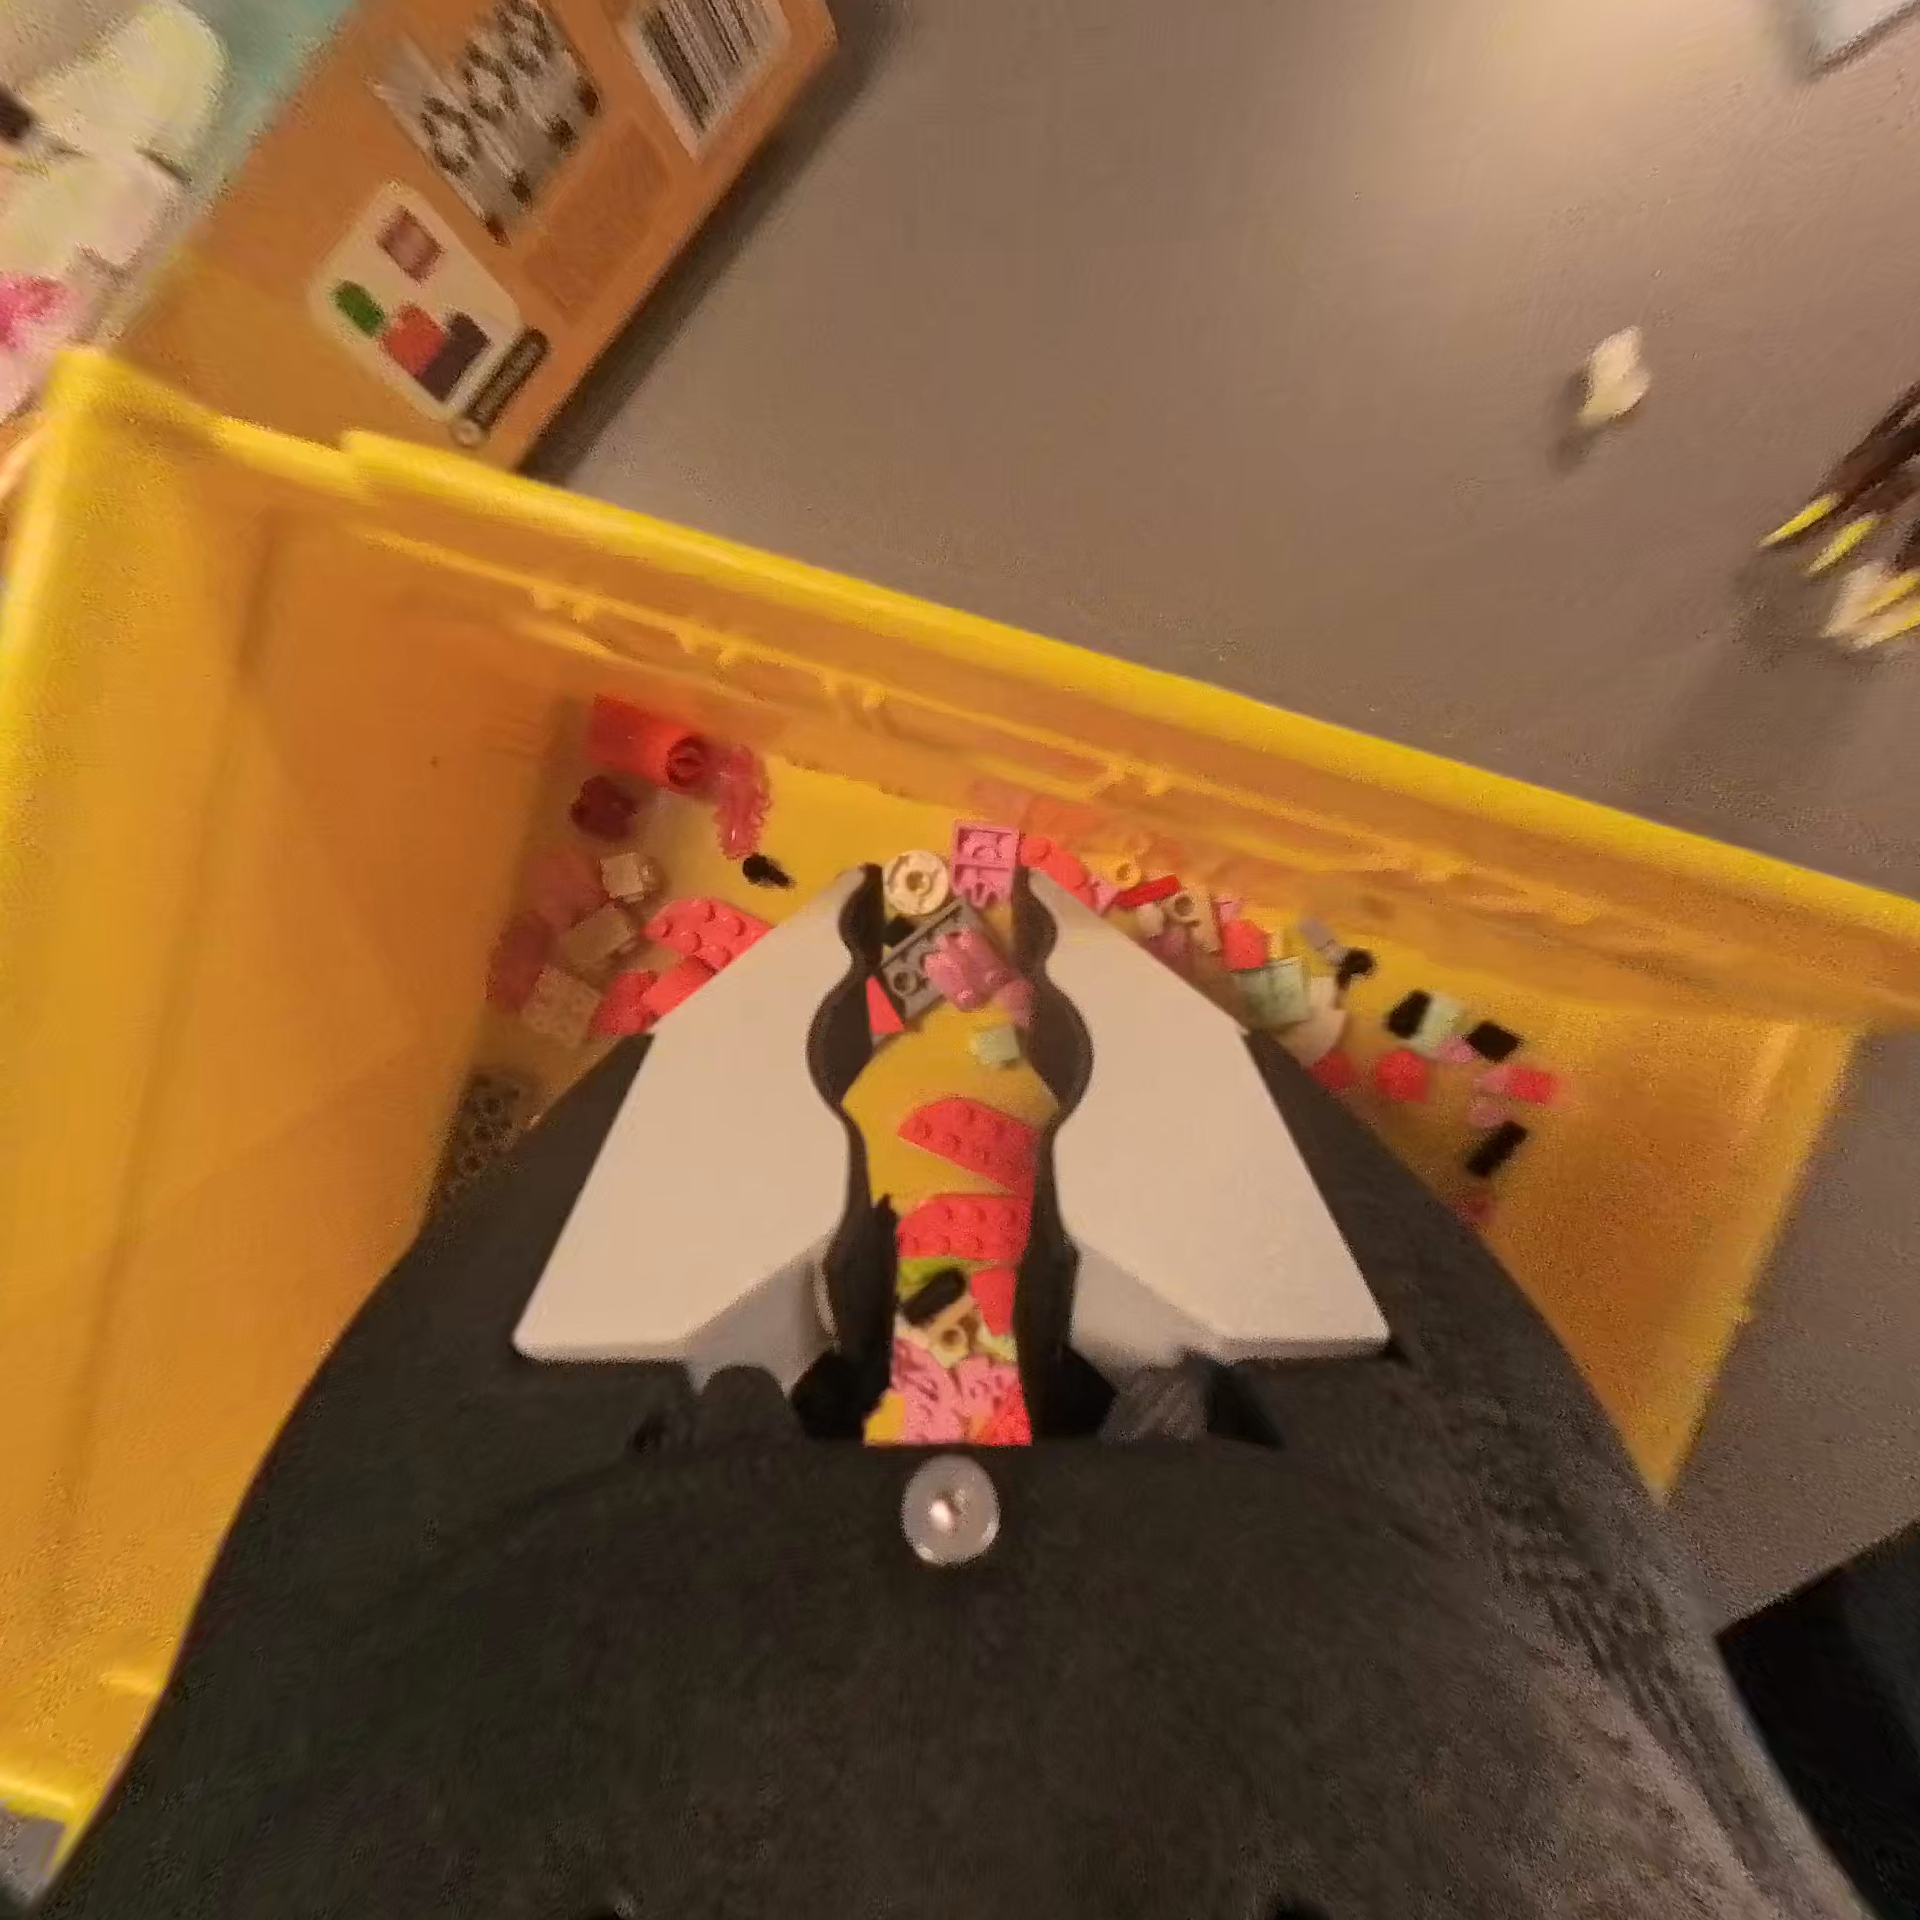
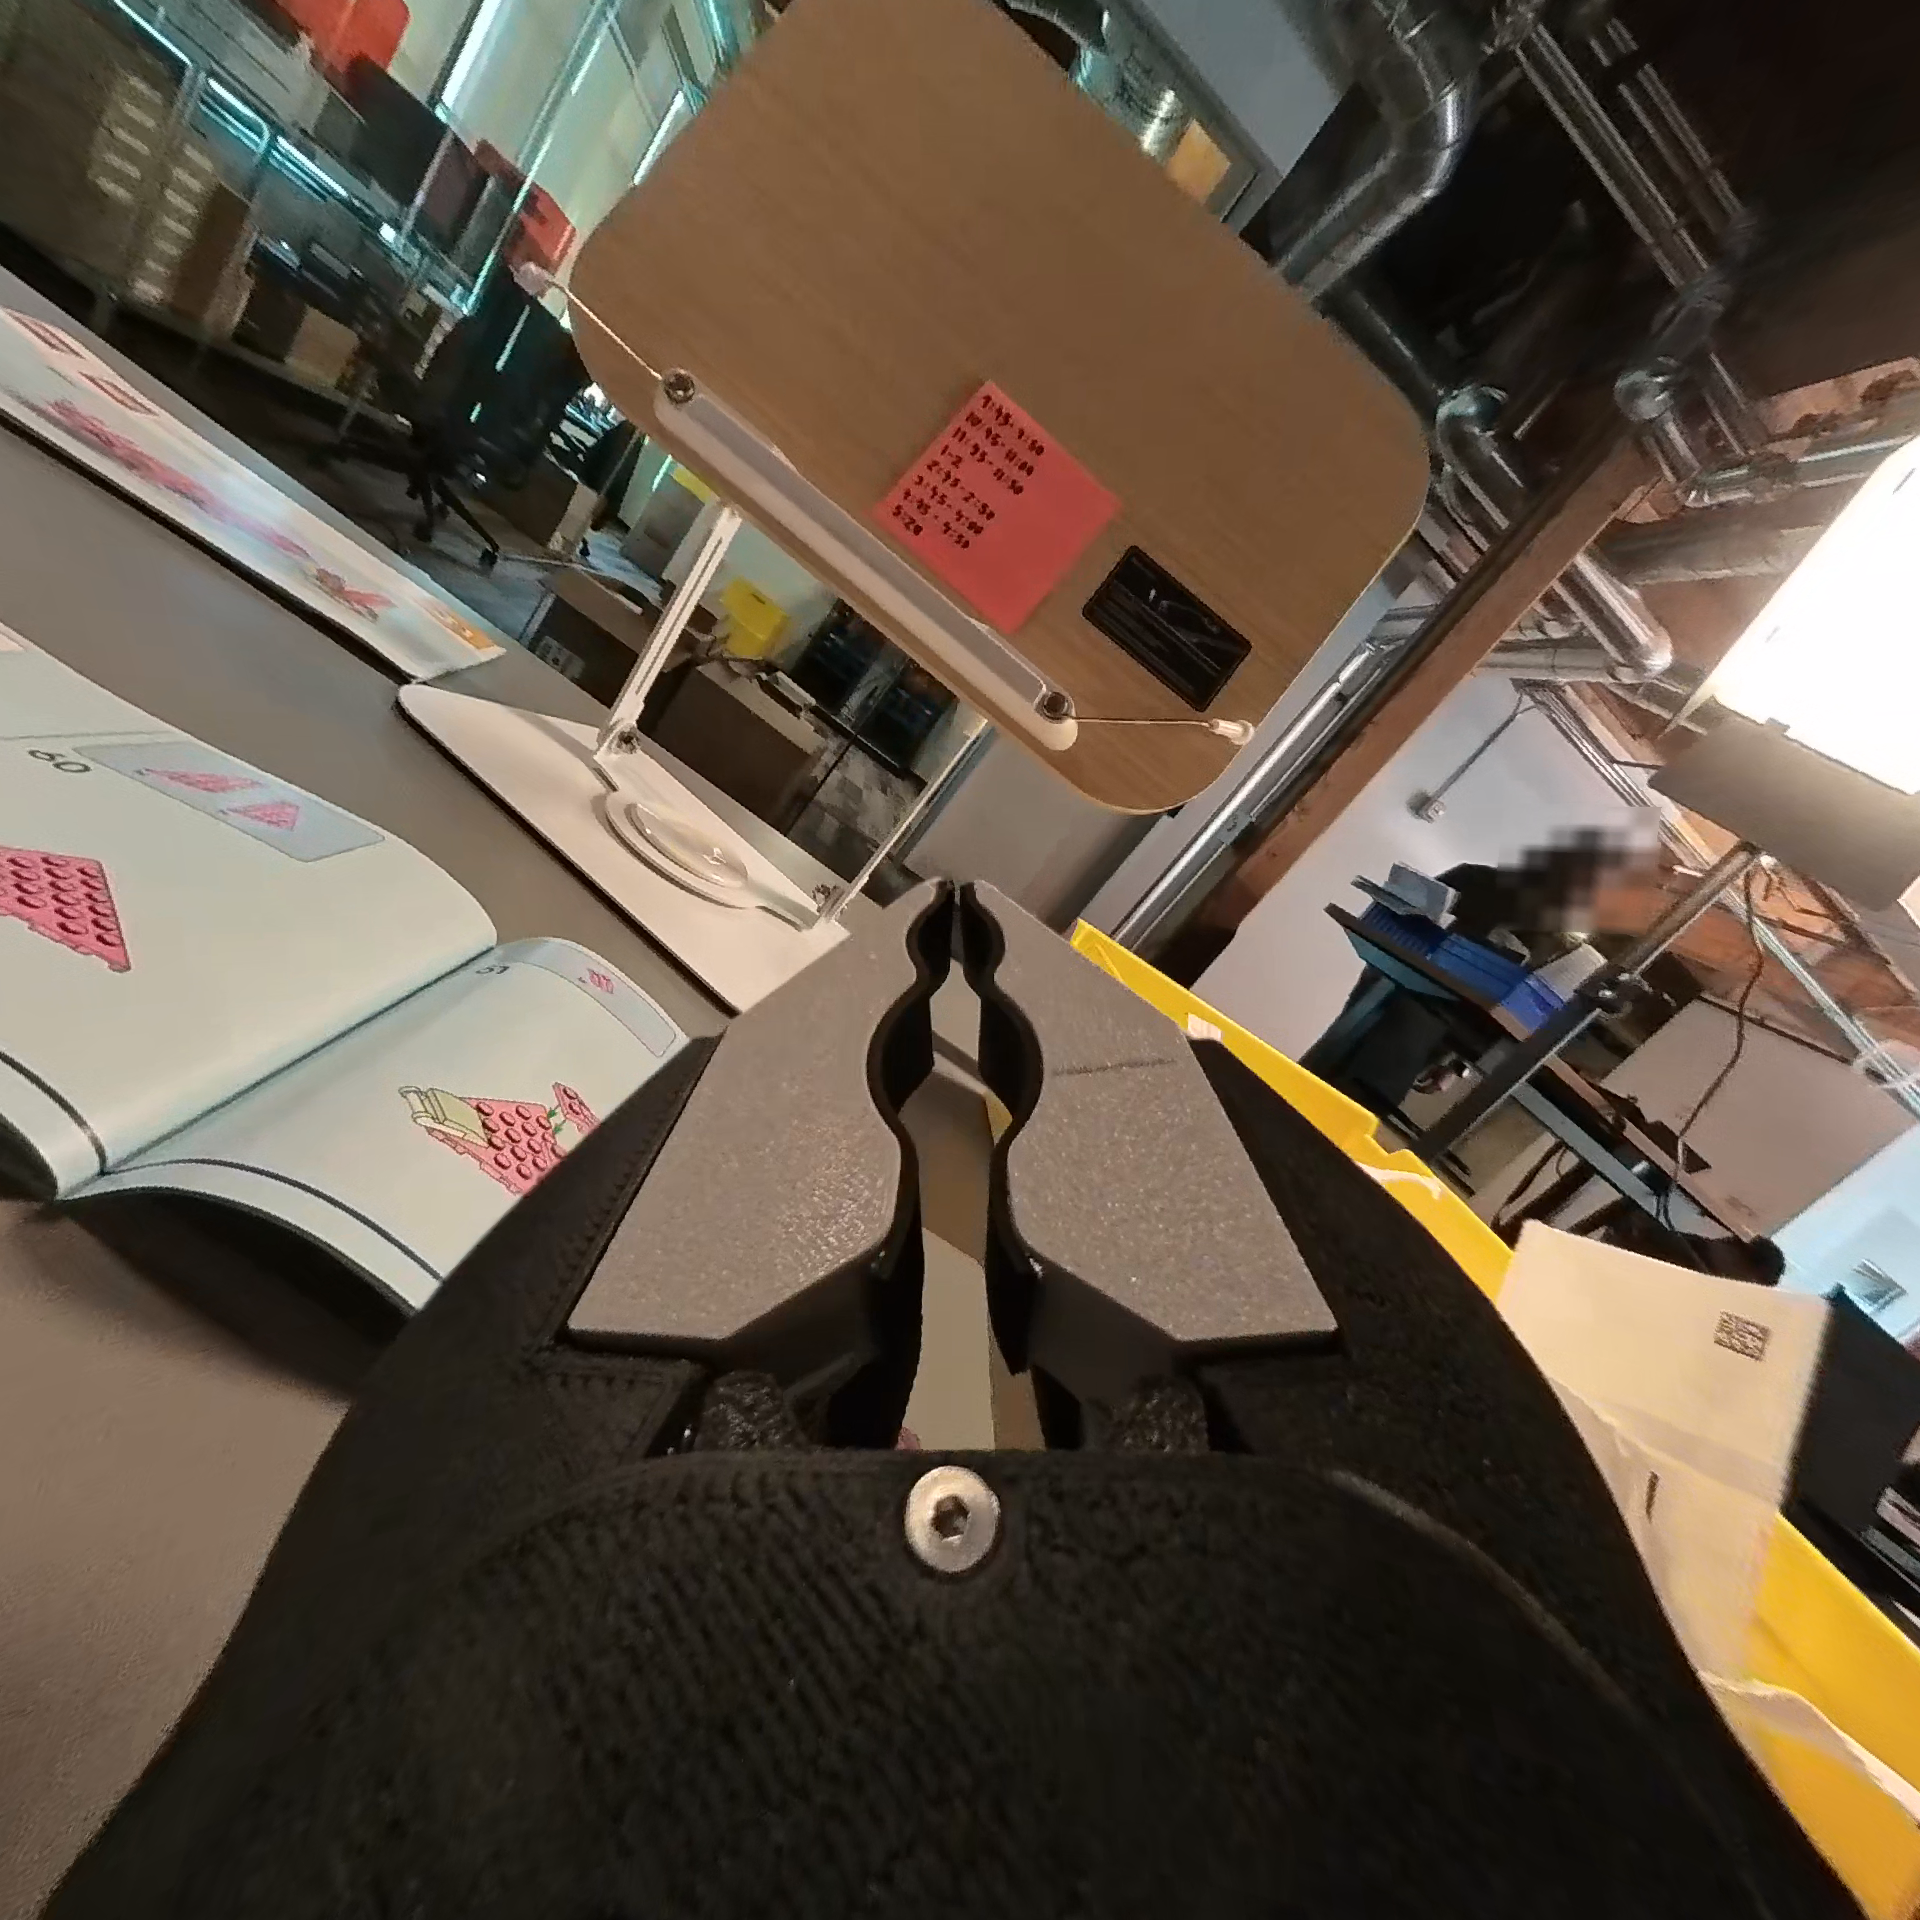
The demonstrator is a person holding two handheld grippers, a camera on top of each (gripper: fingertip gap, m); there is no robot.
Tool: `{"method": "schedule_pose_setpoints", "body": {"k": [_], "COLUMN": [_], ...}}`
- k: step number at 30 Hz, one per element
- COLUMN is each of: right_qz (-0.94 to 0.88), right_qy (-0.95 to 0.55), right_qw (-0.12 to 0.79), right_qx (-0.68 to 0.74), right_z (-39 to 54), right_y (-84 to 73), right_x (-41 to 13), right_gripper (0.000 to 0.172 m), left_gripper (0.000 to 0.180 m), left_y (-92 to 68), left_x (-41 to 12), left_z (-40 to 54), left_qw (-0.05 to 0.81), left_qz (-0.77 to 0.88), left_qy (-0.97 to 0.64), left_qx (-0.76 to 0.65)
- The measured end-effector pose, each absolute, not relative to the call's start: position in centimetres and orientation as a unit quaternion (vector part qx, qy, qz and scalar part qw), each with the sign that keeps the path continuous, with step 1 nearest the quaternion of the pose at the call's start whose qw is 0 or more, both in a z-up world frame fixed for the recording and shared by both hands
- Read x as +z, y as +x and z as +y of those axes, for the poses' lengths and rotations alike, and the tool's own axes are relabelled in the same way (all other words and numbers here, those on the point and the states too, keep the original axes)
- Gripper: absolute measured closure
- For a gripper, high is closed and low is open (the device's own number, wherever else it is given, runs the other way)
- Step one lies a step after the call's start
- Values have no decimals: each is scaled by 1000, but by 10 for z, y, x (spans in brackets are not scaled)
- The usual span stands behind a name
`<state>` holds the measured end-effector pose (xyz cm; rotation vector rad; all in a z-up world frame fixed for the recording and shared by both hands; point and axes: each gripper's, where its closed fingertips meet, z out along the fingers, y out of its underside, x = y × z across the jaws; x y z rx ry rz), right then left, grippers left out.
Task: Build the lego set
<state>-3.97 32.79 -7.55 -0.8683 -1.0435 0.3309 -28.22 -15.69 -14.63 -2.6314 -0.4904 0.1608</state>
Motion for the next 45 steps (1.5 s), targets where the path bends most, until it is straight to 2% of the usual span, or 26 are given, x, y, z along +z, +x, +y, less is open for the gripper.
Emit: {"method": "schedule_pose_setpoints", "body": {"k": [10, 12, 13, 17, 20, 28, 30, 33, 36, 39, 42, 44, 45], "right_qz": [-484, -483, -483, -484, -484, -474, -469, -464, -459, -455, -454, -456, -457], "right_qy": [-404, -405, -405, -404, -402, -392, -391, -391, -395, -399, -400, -400, -400], "right_qw": [763, 762, 762, 761, 760, 765, 766, 768, 768, 767, 765, 764, 764], "right_qx": [145, 147, 149, 154, 159, 192, 200, 205, 208, 214, 219, 219, 218], "right_z": [330, 331, 330, 329, 328, 322, 321, 322, 325, 326, 326, 326, 326], "right_y": [-42, -42, -42, -43, -43, -40, -38, -35, -32, -29, -28, -29, -29], "right_x": [-78, -78, -78, -78, -78, -70, -68, -67, -66, -65, -65, -65, -66], "right_gripper": [172, 172, 172, 172, 172, 172, 172, 172, 172, 172, 172, 172, 172], "left_gripper": [155, 158, 171, 174, 174, 175, 175, 175, 175, 175, 175, 174, 162], "left_y": [-284, -284, -285, -286, -284, -194, -144, -64, 4, 23, 5, -2, -3], "left_x": [-188, -192, -192, -188, -168, -45, -29, -51, -108, -150, -163, -176, -184], "left_z": [-153, -156, -156, -163, -164, -133, -119, -79, -37, -15, -5, -5, -6], "left_qw": [138, 128, 131, 130, 180, 451, 483, 477, 440, 430, 435, 412, 398], "left_qz": [-178, -185, -185, -183, -199, -164, -119, -24, 31, 35, 19, -2, -13], "left_qy": [-974, -974, -973, -974, -963, -877, -868, -878, -897, -902, -899, -911, -917], "left_qx": [29, 27, 31, 42, 40, 6, 10, 19, -37, -27, 34, 29, 21]}}
